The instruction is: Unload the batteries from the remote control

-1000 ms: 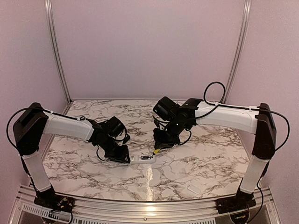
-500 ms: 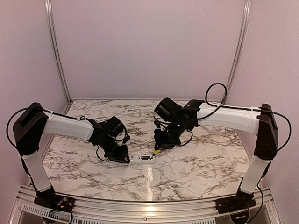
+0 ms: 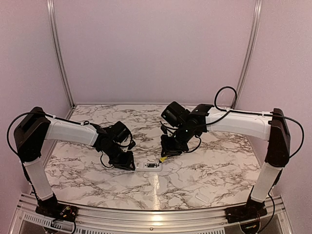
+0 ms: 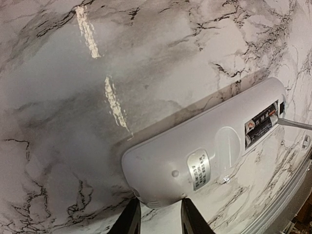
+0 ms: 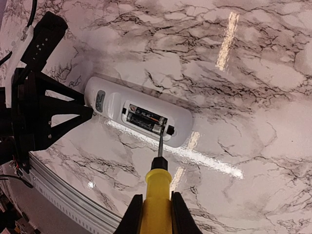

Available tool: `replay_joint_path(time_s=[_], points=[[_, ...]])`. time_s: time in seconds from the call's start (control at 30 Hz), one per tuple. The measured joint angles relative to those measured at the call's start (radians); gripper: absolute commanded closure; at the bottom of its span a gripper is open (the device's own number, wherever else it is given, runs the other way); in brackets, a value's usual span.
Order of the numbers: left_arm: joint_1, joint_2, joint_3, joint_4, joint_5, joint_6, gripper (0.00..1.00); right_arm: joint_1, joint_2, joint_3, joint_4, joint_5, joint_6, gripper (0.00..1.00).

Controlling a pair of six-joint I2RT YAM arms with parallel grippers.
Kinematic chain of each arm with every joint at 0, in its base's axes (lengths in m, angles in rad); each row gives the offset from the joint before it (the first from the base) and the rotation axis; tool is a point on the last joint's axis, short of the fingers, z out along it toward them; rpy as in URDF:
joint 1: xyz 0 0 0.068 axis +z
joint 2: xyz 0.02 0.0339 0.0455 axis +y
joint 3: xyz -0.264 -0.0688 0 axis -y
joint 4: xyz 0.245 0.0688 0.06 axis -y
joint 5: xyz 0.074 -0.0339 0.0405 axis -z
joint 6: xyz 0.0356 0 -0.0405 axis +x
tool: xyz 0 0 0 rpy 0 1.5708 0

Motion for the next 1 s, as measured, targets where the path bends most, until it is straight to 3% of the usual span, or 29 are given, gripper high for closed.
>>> replay_joint_path(time_s=[0.5,1.0], points=[[-0.001,0.015,0.03,-0.043,-0.011,0.0,0.72,0.0,-0.046,0.0,0.002,-0.053,0.002,1.0],[-0.006,0.02,0.036,-0.051,-0.016,0.0,0.72,0.011,-0.05,0.0,0.129,-0.122,0.005,1.0]])
